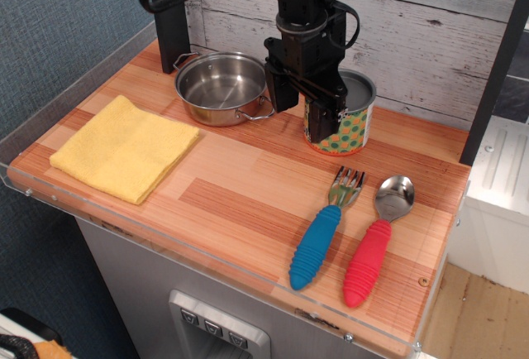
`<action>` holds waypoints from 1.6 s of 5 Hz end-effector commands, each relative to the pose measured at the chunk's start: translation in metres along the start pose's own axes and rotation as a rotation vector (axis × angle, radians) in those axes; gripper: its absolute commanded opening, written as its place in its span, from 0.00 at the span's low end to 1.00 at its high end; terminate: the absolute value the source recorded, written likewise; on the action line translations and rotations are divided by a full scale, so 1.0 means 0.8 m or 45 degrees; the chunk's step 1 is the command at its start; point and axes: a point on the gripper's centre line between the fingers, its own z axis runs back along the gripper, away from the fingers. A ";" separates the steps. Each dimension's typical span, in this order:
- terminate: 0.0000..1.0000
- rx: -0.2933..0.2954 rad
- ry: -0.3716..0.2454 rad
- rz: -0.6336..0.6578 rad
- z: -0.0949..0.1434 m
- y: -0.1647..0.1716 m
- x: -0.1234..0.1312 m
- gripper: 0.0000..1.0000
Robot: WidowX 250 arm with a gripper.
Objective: Move the can next to the pot
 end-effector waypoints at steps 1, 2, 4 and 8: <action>0.00 0.012 -0.083 0.014 0.030 0.002 0.006 1.00; 0.00 0.015 -0.062 0.119 0.049 0.012 -0.029 1.00; 0.00 0.025 0.062 0.309 0.063 0.032 -0.069 1.00; 0.00 0.025 0.062 0.309 0.063 0.032 -0.069 1.00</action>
